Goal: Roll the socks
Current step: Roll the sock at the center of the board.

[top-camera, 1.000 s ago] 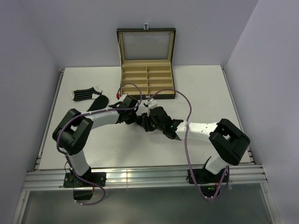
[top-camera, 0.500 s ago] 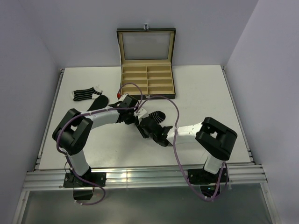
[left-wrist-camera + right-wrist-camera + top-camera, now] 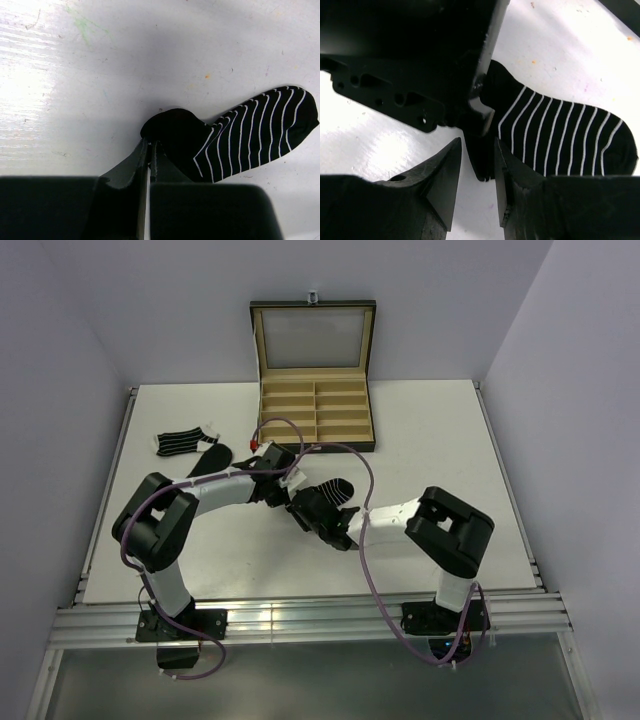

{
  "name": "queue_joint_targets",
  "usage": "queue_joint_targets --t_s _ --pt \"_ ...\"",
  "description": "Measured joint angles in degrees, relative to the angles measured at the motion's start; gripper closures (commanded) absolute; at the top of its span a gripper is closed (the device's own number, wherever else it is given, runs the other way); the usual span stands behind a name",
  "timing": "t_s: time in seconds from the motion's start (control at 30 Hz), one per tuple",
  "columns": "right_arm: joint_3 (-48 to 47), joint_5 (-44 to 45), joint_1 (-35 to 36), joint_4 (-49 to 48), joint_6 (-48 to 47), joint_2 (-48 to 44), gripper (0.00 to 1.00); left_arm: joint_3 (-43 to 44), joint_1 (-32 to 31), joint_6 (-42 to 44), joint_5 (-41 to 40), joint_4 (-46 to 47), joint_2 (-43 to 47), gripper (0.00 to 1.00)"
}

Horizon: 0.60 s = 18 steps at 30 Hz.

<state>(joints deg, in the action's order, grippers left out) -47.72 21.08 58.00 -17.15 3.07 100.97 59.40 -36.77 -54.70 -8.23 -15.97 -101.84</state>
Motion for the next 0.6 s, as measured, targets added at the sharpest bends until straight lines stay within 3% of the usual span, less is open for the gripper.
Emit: queue_joint_targets --t_s 0.3,0.53,0.6 --pt "-2.12 -0.76 -0.37 0.44 2.23 3.63 0.66 0.02 1.16 -0.17 1.4 -0.7 0.0 0.99" --pt "-3.41 -0.61 -0.61 1.66 3.45 4.63 0.99 0.26 1.46 -0.28 1.57 -1.31 0.0 0.97" --pt "-3.65 -1.11 -0.92 2.1 3.67 4.61 1.0 0.26 1.46 -0.48 1.55 -1.29 0.0 0.91"
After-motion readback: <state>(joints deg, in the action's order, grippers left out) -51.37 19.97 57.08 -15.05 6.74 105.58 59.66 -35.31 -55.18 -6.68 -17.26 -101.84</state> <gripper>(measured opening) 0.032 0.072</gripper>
